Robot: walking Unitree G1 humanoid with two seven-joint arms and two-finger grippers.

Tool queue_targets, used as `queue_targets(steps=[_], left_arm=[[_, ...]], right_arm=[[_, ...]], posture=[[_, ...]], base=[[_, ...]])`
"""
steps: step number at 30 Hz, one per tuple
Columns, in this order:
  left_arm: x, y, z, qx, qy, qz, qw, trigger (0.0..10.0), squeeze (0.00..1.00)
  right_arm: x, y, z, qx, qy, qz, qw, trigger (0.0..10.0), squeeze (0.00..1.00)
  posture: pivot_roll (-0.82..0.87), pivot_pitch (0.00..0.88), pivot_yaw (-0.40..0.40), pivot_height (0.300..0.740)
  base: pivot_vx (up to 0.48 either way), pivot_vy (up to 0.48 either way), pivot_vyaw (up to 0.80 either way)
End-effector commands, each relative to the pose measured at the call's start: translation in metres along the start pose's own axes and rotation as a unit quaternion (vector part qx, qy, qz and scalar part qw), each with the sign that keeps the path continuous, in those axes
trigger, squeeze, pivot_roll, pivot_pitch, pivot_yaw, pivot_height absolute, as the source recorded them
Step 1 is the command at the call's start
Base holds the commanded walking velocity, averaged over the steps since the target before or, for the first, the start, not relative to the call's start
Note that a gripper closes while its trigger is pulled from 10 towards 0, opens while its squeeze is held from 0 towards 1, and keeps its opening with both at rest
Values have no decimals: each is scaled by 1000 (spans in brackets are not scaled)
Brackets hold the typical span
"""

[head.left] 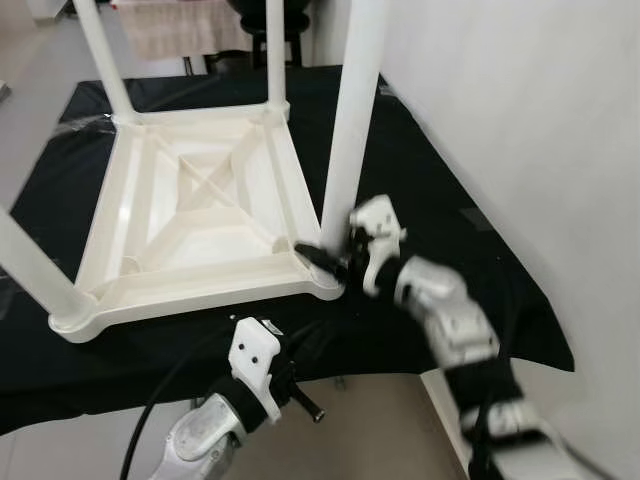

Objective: Building children table

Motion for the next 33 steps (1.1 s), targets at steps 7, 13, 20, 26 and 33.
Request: queue_targets(steps=[7, 13, 20, 26, 33], left_arm=[[5, 1, 0, -4, 0, 1, 1000, 10000, 0], [5, 0, -3, -4, 2, 1, 1000, 10000, 0], [5, 1, 0, -4, 1, 0, 1000, 10000, 0], [4, 2, 1, -5, 0, 0, 1000, 10000, 0], [1, 1, 2, -4, 1, 0, 1000, 10000, 0]], right_arm=[[0, 6, -11, 11, 5, 136, 991, 10000, 0], [-1, -8, -15, 14, 9, 148, 989, 0, 0], [-17, -20, -19, -4, 17, 117, 993, 0, 0], [-36, -33, -34, -22, 64, 49, 997, 0, 0], [-32, -9, -66, 42, 144, -168, 974, 0, 0]], posture=[[75, 99, -65, 740], [81, 96, -65, 740], [75, 104, -62, 740], [68, 114, -58, 740], [62, 127, -44, 740]], base=[[0, 0, 0], [0, 0, 0], [0, 0, 0], [0, 0, 0], [0, 0, 0]])
Point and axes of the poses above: a point about 5 cm out from each wrist's last joint towards the gripper, its own x axis pointing out of the wrist towards the gripper, its own z axis along the axis of the wrist's last joint, y = z × x, the point moved 2 cm from there along x, pointing out of the wrist towards the gripper, and after that the axes turned 14 degrees about -x, right-handed, at the moved point
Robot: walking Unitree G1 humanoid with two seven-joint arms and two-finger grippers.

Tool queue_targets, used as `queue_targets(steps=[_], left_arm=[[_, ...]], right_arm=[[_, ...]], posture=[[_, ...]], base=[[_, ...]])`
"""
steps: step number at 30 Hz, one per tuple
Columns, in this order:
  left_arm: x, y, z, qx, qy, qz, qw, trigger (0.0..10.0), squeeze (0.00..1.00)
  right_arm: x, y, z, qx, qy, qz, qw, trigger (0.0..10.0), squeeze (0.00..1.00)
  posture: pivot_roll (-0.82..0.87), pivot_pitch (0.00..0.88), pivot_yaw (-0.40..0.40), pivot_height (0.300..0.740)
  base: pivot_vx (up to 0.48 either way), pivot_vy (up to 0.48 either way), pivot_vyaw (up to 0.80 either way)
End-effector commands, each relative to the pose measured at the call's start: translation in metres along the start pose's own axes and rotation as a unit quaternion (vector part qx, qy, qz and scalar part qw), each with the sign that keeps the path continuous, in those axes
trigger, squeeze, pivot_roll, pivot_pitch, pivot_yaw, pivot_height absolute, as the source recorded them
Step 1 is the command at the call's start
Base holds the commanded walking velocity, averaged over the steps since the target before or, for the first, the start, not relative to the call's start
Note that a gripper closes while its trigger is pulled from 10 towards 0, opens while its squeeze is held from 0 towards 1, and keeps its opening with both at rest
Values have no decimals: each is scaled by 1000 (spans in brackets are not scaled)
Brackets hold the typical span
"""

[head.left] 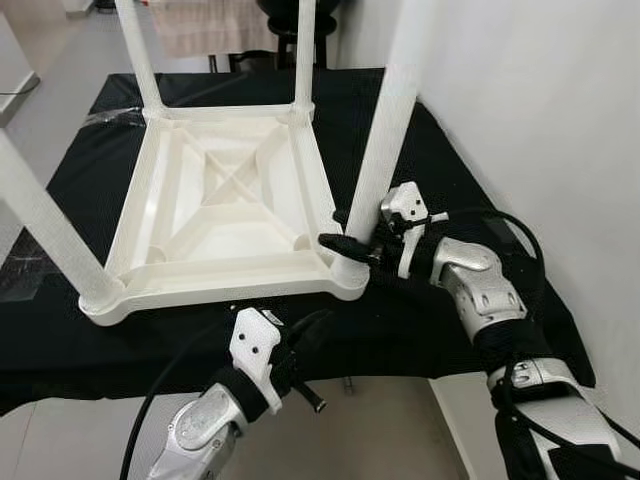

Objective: Building children table

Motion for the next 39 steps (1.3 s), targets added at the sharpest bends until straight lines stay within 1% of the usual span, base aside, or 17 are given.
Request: queue_targets(steps=[1, 3, 5, 13, 14, 15, 16, 18, 19, 22, 23, 26, 27, 34, 35, 37, 39], left_arm=[[-3, 0, -3, -5, 9, 1, 1000, 10000, 0], [-4, -1, -3, -4, 10, 1, 1000, 10000, 0], [-4, -1, -3, -4, 11, 1, 1000, 10000, 0], [-4, 1, -2, -4, 9, 3, 1000, 10000, 0], [-3, 1, -2, -4, 9, 3, 1000, 10000, 0], [-3, 1, -2, -4, 9, 3, 1000, 10000, 0], [-3, 1, -2, -4, 9, 3, 1000, 10000, 0], [-3, 1, -2, -4, 9, 3, 1000, 10000, 0], [-3, 1, -1, -5, 9, 3, 1000, 10000, 0], [-3, 0, -2, -6, 8, 2, 1000, 10000, 0], [-4, -1, -2, -6, 8, 2, 1000, 10000, 0], [-4, -1, -3, -7, 8, 2, 1000, 10000, 0], [-4, -2, -3, -7, 7, 2, 1000, 10000, 0], [-3, -2, -4, -6, 6, 4, 1000, 10000, 0], [-2, -2, -4, -6, 6, 4, 1000, 10000, 0], [0, 0, -3, -6, 6, 5, 1000, 10000, 0], [0, 0, -3, -6, 6, 5, 1000, 10000, 0]], right_arm=[[-8, 8, -34, 37, 92, -96, 990, 0, 0], [-13, 34, -46, 61, 141, -210, 966, 0, 0], [-13, 38, -46, 58, 144, -221, 963, 0, 0], [1, 15, -34, 40, 132, -219, 966, 0, 0], [4, 14, -30, 43, 122, -211, 969, 8314, 0], [5, 14, -28, 46, 118, -208, 970, 8314, 0], [7, 12, -23, 41, 105, -193, 975, 10000, 808], [7, 12, -23, 41, 105, -193, 975, 10000, 808], [9, 9, -12, 42, 82, -186, 978, 10000, 1000], [13, 1, 25, 24, -6, -131, 991, 10000, 1000], [12, -1, 35, 10, -33, -92, 995, 10000, 529], [11, -1, 41, 1, -48, -67, 997, 10000, 529], [11, -3, 46, -6, -61, -37, 997, 10000, 0], [10, -18, 37, -45, -40, 8, 998, 10000, 0], [12, -21, 31, -43, -30, 22, 998, 7765, 0], [12, -27, 25, -34, -14, 37, 999, 0, 0], [12, -28, 24, -29, -12, 41, 999, 0, 0]], posture=[[62, 127, -44, 740], [85, 125, -39, 740], [85, 125, -39, 740], [75, 114, -43, 740], [78, 112, -44, 740], [78, 112, -44, 740], [79, 111, -43, 740], [79, 111, -43, 740], [79, 110, -44, 740], [75, 109, -46, 740], [75, 107, -50, 740], [75, 107, -50, 740], [77, 103, -56, 740], [86, 98, -60, 740], [88, 97, -61, 740], [89, 95, -63, 740], [89, 95, -63, 740]], base=[[0, 0, 0], [0, 0, 0], [0, 0, 0], [0, 0, 0], [0, 0, 0], [0, 0, 0], [0, 0, 0], [0, 0, 0], [0, 0, 0], [0, 0, 0], [0, 0, 0], [0, 0, 0], [0, 0, 0], [0, 0, 0], [0, 0, 0], [0, 0, 0], [0, 0, 0]])
Point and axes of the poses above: a point about 5 cm out from each wrist's last joint towards the gripper, its own x axis pointing out of the wrist towards the gripper, its own z axis along the axis of the wrist's last joint, y = z × x, the point moved 2 cm from there along x, pointing out of the wrist towards the gripper, and after that the axes turned 14 degrees about -x, right-handed, at the moved point
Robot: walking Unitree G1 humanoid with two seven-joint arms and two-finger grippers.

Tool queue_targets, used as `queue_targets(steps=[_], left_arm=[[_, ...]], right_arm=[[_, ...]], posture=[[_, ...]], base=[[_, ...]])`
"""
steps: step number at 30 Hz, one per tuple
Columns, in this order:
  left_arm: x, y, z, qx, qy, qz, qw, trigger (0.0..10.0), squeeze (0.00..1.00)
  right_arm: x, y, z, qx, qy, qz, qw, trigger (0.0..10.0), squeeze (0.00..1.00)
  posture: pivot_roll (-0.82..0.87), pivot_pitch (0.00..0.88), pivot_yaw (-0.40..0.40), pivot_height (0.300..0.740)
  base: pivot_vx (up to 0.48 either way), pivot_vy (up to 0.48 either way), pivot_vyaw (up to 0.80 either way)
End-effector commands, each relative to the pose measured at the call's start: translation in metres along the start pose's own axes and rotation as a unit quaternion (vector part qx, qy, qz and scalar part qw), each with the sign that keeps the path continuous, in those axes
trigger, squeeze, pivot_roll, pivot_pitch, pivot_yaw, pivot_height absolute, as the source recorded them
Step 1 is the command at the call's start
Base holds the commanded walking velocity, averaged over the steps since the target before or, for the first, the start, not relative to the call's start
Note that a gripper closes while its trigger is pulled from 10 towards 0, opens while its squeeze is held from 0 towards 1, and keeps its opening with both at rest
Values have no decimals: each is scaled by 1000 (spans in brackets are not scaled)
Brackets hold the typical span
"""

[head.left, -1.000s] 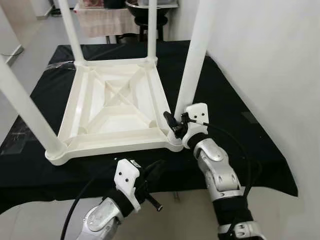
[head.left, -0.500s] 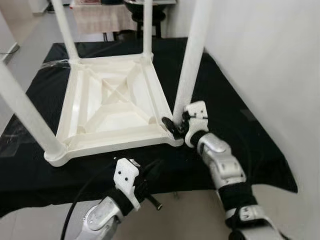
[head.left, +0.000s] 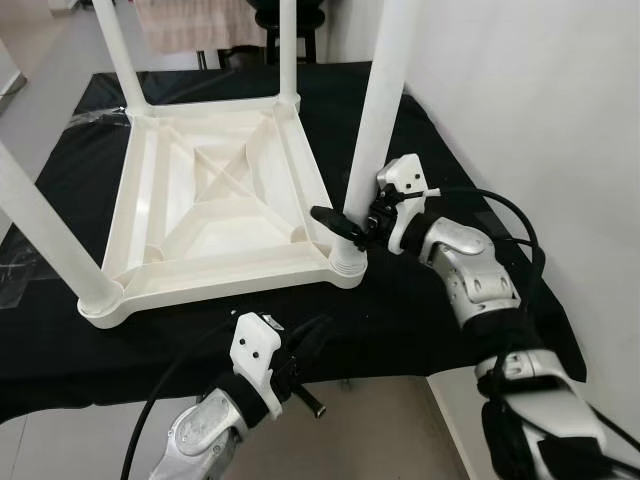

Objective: Building children table

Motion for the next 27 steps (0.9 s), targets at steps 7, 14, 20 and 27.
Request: queue_targets(steps=[7, 14, 20, 27], left_arm=[[1, 0, -3, -3, 4, 4, 1000, 10000, 0], [-1, -1, -7, -6, 7, 3, 1000, 10000, 0], [-5, -1, -2, -4, 6, 4, 1000, 10000, 0], [-4, 0, -3, -6, 8, 3, 1000, 10000, 0]], right_arm=[[-7, 0, -6, 7, 0, 65, 998, 0, 0], [-17, 8, -24, 18, 9, 69, 997, 0, 0], [-32, 54, -69, 67, 158, -238, 956, 0, 0], [-13, 91, -51, 57, 122, -179, 975, 0, 0]], posture=[[90, 93, -61, 740], [90, 91, -63, 740], [89, 113, -69, 740], [74, 109, -46, 740]], base=[[0, 0, 0], [0, 0, 0], [0, 0, 0], [0, 0, 0]])
Point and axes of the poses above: a point about 5 cm out from each wrist's last joint towards the gripper, its own x axis pointing out of the wrist towards the gripper, its own z axis along the axis of the wrist's last joint, y = z × x, the point moved 2 cm from there along x, pointing out of the wrist towards the gripper, and after that the axes turned 14 degrees about -x, right-handed, at the moved point
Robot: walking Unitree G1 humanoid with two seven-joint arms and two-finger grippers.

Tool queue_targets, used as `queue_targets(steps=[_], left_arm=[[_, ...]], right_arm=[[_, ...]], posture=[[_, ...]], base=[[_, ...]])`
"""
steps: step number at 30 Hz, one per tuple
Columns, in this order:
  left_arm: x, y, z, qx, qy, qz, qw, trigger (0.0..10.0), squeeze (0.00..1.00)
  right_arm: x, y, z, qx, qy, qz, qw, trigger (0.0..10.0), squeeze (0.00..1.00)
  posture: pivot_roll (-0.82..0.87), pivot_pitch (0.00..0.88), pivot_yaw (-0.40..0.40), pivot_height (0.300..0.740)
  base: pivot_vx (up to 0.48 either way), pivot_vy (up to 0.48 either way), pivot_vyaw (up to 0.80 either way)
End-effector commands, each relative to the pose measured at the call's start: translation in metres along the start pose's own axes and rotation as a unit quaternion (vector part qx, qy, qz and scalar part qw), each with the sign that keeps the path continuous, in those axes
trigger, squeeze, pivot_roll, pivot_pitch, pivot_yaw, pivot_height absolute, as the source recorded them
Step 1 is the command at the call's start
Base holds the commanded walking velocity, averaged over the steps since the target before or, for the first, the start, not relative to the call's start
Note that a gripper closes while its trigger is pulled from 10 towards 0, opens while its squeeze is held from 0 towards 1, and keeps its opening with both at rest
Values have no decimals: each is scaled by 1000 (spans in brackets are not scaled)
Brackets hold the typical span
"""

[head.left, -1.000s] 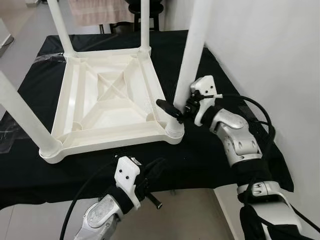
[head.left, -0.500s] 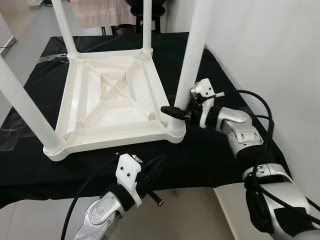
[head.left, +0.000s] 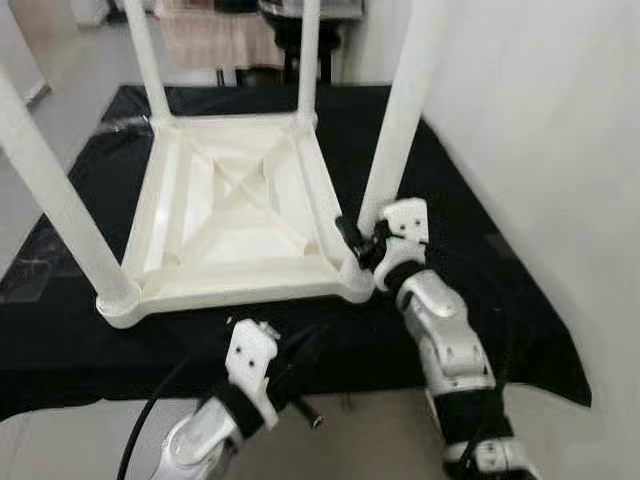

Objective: Building children table

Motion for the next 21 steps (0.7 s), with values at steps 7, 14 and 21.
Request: queue_targets(steps=[7, 14, 21], left_arm=[[3, 1, 2, -3, -1, -3, 1000, 10000, 0], [3, 0, 0, -3, -3, 0, 1000, 10000, 0], [6, 0, 2, -5, -4, -2, 1000, 10000, 0]], right_arm=[[4, 32, -21, -29, 50, 84, 995, 10000, 0], [12, 25, 29, 23, -57, 159, 985, 10000, 1000], [13, 3, 36, -63, -83, 334, 937, 10000, 0]], posture=[[76, 104, -52, 740], [77, 97, -56, 740], [74, 92, -63, 740]], base=[[0, 0, 0], [0, 0, 0], [0, 0, 0]])
Point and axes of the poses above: a point about 5 cm out from each wrist's last joint towards the gripper, its own x axis pointing out of the wrist towards the gripper, its own z axis along the axis of the wrist's last joint, y = z × x, the point moved 2 cm from there along x, pointing out of the wrist towards the gripper, and after that the axes turned 14 degrees about -x, right-handed, at the moved point
